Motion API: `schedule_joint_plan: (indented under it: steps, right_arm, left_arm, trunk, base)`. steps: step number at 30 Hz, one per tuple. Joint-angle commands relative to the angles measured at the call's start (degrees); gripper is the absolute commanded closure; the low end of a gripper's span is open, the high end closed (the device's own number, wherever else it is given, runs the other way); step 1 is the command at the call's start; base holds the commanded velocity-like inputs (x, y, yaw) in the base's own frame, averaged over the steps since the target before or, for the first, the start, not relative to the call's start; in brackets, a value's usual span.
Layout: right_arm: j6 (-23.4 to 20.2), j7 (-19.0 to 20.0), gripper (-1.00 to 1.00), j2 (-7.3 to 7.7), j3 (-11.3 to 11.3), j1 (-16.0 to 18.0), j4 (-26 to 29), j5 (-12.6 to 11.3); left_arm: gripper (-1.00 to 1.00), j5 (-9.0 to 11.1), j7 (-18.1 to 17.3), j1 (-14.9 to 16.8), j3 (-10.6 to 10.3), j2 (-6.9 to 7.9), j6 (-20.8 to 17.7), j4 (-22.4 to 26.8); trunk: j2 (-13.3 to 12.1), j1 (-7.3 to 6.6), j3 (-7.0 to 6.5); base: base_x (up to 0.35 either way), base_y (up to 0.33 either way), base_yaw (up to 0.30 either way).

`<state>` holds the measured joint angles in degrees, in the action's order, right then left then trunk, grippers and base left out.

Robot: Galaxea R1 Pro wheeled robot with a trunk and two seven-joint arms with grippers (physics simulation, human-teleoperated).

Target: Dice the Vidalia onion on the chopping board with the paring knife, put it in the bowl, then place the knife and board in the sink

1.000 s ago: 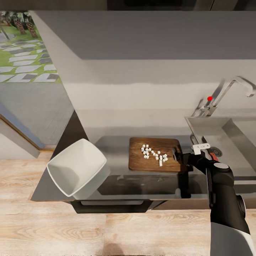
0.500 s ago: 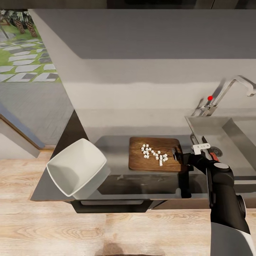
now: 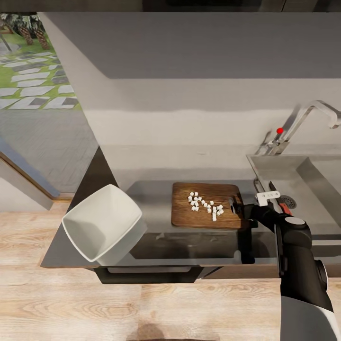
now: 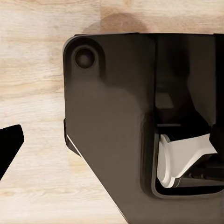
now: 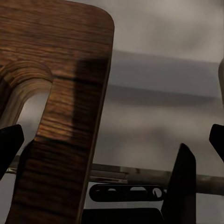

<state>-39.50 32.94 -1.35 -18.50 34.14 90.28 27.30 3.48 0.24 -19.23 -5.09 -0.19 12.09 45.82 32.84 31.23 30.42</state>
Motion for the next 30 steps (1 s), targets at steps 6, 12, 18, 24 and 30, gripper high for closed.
schedule_joint_plan:
  steps: [6, 12, 18, 24, 30]
  right_arm:
    - [-0.7, 0.6, 1.0, -0.14, -0.1, 0.1, 0.1, 0.6]
    - [-0.8, 0.6, 1.0, -0.14, -0.1, 0.1, 0.1, 0.6]
    - [-0.8, 0.6, 1.0, -0.15, -0.1, 0.1, 0.1, 0.7]
    - [-0.8, 0.6, 1.0, -0.15, -0.1, 0.1, 0.1, 0.7]
    - [-0.8, 0.6, 1.0, -0.15, -0.1, 0.1, 0.1, 0.7]
  left_arm:
    - [-1.0, 0.4, 0.0, 0.0, -0.1, 0.04, 0.1, 0.1]
    - [-1.0, 0.4, 0.0, 0.0, -0.1, 0.07, 0.1, 0.1]
    - [-1.0, 0.4, 0.0, 0.0, -0.1, 0.04, 0.1, 0.1]
    - [-1.0, 0.4, 0.0, 0.0, -0.1, 0.02, 0.1, 0.1]
    - [-1.0, 0.4, 0.0, 0.0, -0.1, 0.02, 0.1, 0.1]
  trunk:
    - [0.1, 0.02, 0.06]
    - [0.1, 0.02, 0.06]
    - [0.1, 0.02, 0.06]
    - [0.1, 0.02, -0.03]
    - [0.1, 0.02, -0.5]
  base:
    - [0.0, 0.0, 0.0]
    - [0.0, 0.0, 0.0]
    - [0.0, 0.0, 0.0]
    - [0.0, 0.0, 0.0]
    - [0.0, 0.0, 0.0]
